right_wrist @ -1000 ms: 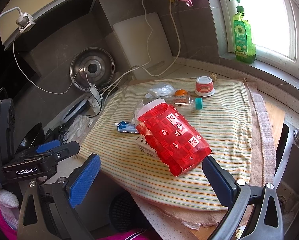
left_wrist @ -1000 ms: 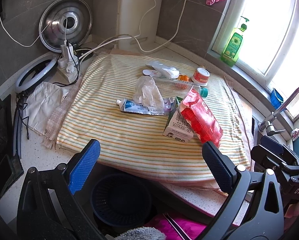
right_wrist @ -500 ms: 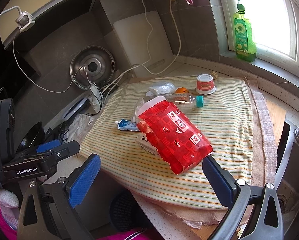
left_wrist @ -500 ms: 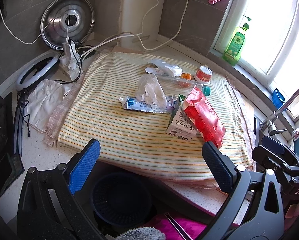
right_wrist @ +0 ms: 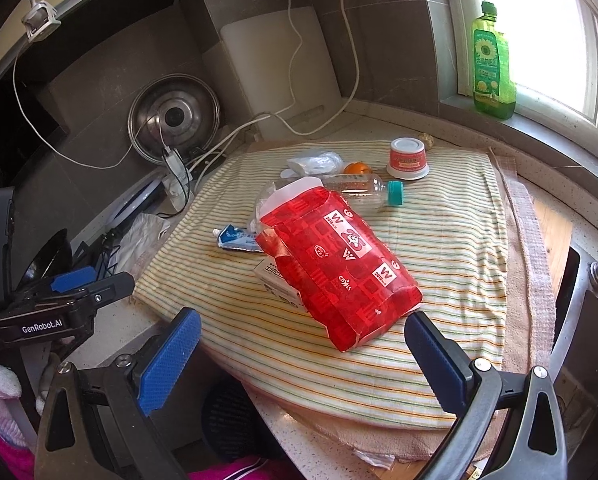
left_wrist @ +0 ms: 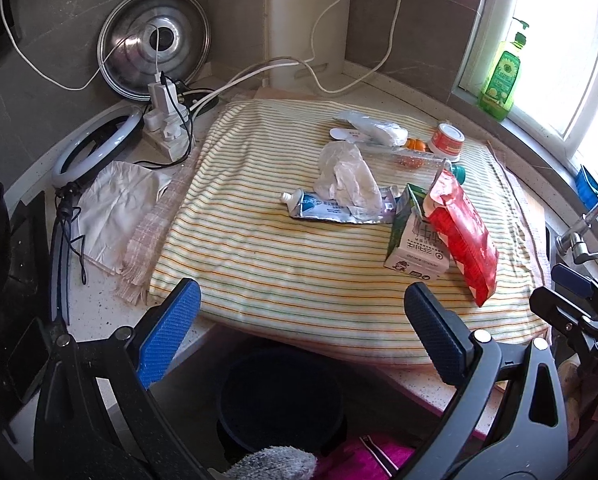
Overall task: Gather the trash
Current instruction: 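Grasp the red snack bag with the right tool while the left tool grasps the milk carton, then carry the red bag and milk carton down over the blue wastebasket with both tools, then open both tools to drop the carton and red bag into the basket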
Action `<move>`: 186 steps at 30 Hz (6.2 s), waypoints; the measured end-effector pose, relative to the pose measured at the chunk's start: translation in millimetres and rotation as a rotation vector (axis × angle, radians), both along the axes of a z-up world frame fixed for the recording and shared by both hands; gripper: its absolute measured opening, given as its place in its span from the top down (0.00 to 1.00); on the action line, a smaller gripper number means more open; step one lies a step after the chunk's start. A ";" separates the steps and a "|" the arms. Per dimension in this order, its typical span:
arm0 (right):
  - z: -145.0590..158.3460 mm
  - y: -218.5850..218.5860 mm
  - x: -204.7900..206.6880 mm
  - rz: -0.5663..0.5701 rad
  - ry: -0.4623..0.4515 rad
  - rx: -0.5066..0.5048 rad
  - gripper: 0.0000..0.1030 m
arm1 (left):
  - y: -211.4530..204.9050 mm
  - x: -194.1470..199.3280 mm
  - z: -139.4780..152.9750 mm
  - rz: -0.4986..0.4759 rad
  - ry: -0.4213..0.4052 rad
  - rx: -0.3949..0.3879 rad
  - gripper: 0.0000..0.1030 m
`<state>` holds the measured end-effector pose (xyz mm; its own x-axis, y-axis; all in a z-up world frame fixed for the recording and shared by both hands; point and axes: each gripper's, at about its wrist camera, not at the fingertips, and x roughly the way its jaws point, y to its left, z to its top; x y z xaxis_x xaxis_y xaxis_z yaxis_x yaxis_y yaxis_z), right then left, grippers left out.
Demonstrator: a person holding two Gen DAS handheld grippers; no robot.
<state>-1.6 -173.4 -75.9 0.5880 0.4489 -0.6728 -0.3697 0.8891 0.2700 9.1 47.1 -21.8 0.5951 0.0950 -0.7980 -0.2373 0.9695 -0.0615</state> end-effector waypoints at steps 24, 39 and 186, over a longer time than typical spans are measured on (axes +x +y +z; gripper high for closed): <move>-43.3 48.9 54.2 0.018 0.029 -0.235 0.00 | 80.7 38.1 -39.4 -0.032 0.068 -0.039 0.00; -59.4 60.0 70.7 0.075 0.011 -0.422 0.00 | 60.6 78.5 -62.1 -0.115 0.118 -0.074 0.18; -189.4 171.0 -65.2 0.211 0.434 -0.184 0.70 | 44.6 -100.2 -229.1 -0.100 0.463 -0.155 0.37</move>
<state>-66.7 -2.3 -265.3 0.1463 0.3792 -0.9137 -0.4349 0.8542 0.2849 -91.1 91.7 -250.9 0.1746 -0.0854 -0.9809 -0.1805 0.9766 -0.1171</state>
